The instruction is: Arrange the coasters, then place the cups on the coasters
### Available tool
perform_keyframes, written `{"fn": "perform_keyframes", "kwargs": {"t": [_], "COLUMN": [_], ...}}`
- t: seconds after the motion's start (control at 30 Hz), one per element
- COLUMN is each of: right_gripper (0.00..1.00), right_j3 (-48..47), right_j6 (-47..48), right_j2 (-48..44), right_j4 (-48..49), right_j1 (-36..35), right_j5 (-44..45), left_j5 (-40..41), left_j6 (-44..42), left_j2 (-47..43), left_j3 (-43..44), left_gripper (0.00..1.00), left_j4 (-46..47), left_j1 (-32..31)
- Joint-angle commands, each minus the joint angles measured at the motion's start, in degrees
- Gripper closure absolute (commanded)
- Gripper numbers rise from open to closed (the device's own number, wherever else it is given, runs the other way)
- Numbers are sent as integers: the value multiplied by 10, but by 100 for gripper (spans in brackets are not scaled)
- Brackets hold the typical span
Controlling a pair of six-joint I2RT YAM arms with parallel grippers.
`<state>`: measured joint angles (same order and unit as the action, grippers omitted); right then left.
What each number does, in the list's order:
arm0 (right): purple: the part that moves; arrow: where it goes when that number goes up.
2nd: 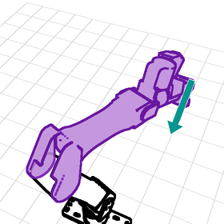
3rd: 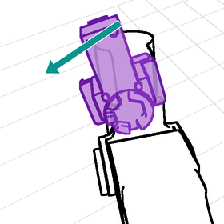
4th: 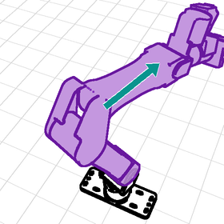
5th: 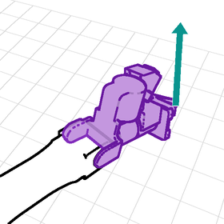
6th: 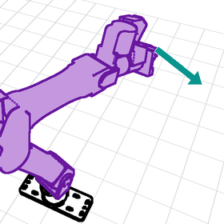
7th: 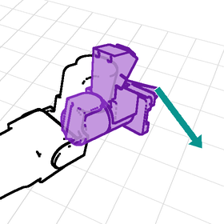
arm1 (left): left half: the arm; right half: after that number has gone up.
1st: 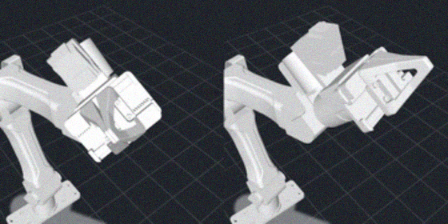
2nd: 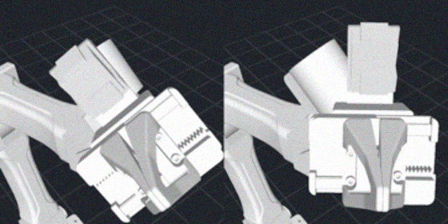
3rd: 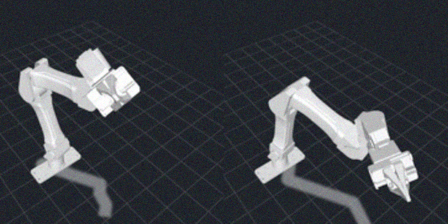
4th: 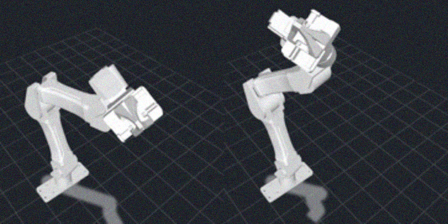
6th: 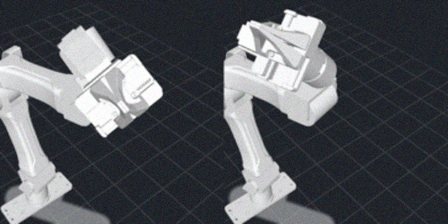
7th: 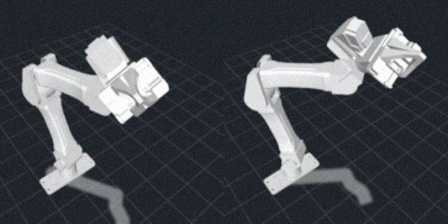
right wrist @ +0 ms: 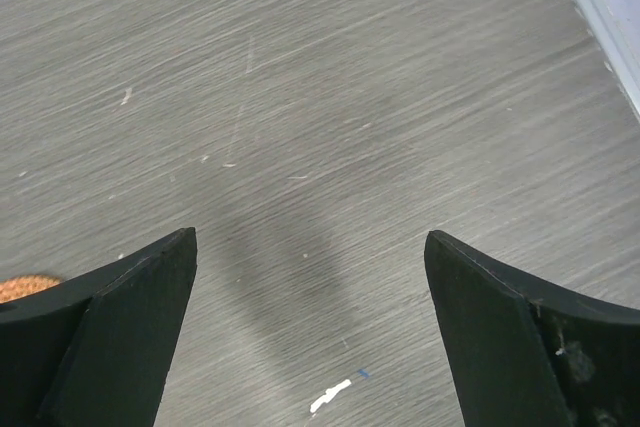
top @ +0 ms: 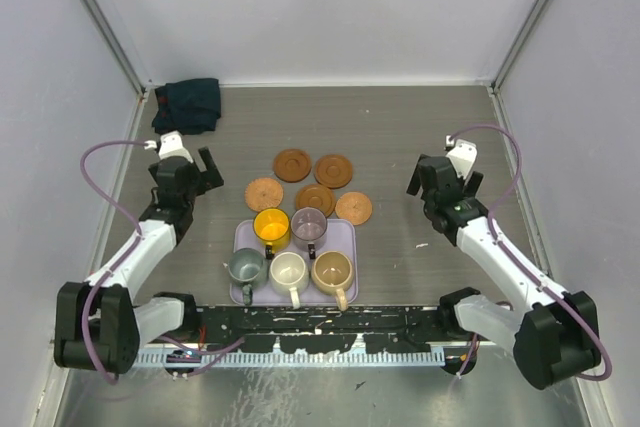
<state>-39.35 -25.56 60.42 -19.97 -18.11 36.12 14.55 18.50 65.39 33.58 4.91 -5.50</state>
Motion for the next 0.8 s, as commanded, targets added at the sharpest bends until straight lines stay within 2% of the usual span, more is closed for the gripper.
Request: {"fn": "perform_keyframes", "kwargs": {"t": [0.0, 0.13, 0.47, 0.77], "right_gripper": [0, 1, 21, 24], "right_j3": [7, 2, -57, -114], "right_j6": [38, 45, 18, 28], "right_j2": [-38, -40, 5, 50], "right_j4": [52, 51, 9, 26], "right_j1": [-38, -95, -267, -331], "right_j5": [-27, -24, -1, -27], "left_j5": [-42, -46, -39, -28], "left_j6": [-27, -27, -12, -9], "left_j2": [-57, -83, -39, -74], "left_j3": [-33, -51, -4, -26], "left_gripper": [2, 2, 2, 2], "left_j4": [104, 122, 69, 79], "left_j1": [-14, -15, -15, -15]}}
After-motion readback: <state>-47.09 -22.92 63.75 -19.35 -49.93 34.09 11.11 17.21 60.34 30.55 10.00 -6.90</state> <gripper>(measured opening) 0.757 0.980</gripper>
